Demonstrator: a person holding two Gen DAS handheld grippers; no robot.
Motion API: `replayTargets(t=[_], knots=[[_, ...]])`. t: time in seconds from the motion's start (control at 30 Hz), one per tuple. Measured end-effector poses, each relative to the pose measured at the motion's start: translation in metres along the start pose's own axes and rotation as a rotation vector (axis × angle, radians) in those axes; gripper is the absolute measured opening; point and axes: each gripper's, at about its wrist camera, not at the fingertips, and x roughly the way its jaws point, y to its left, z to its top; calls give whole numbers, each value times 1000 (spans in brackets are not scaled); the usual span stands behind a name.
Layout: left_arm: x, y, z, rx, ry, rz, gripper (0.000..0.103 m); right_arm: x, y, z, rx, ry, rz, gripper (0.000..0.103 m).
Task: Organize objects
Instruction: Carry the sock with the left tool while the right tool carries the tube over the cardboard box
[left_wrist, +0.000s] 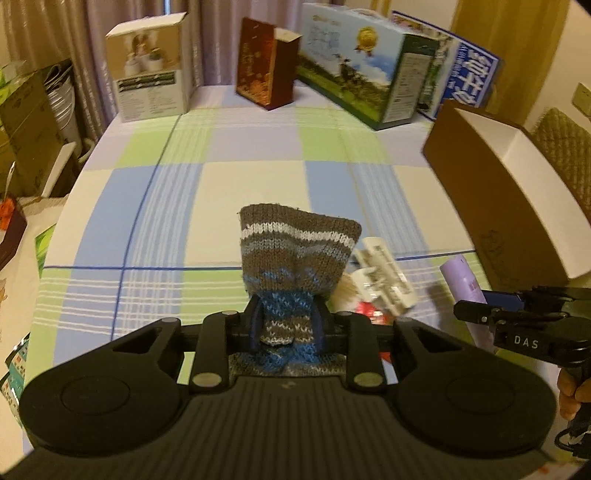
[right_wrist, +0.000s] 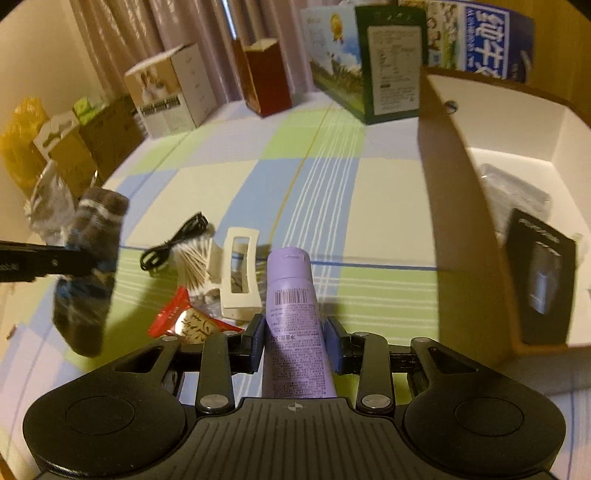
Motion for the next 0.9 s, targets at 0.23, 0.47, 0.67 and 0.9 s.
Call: replayTargets(t=[0.23,0.47,0.67,0.9], knots=[[-16,-32,6,33,-30,-61,23,-42,-6,-4,37,-45,6,32],[-30,-69,11,77,-49,-127,23,-81,-22,-7,77,-83,2,32],[-37,-111,11,134,-64,-188,23,-112,-46,-13,108,-105,-19,32],[-39,-164,18,188,-77,-243,23,-143,-77,-11,136,-151,-38,32]])
